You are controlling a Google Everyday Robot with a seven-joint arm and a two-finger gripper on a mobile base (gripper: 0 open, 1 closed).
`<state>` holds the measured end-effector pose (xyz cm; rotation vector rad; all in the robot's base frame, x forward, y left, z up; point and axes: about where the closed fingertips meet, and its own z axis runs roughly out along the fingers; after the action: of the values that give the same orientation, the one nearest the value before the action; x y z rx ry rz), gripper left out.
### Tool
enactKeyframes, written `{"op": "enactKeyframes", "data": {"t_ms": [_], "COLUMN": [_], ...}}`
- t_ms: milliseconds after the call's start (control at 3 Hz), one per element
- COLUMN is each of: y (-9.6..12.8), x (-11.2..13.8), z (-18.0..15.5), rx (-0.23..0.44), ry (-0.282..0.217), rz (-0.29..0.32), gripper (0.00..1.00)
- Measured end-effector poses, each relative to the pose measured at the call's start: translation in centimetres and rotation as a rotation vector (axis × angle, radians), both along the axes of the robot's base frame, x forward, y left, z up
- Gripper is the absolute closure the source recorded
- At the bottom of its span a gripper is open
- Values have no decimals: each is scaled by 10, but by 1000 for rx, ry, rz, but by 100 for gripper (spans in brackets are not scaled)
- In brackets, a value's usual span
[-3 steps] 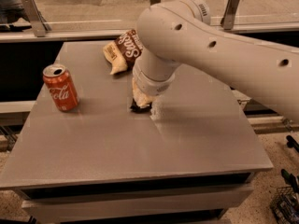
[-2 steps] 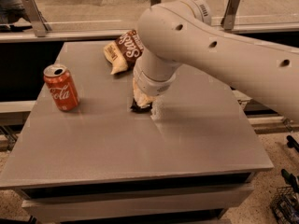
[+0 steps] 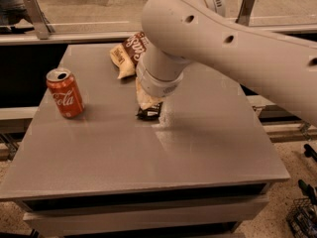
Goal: Move rxbar chocolate near coke can
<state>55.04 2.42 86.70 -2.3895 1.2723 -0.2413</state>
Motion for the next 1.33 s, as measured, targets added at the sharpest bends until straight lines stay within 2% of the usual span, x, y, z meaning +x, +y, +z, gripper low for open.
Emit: {"op": "enactKeyframes", "data": {"t_ms": [667,1000,1333], "y": [-33,-53,-72], "x": [5,15,25], "z": [47,45,27], "rx": [23,17,8], "ry": [-51,-44,-15], "rz": [-50,-74,-97], "gripper": [100,100,100]}}
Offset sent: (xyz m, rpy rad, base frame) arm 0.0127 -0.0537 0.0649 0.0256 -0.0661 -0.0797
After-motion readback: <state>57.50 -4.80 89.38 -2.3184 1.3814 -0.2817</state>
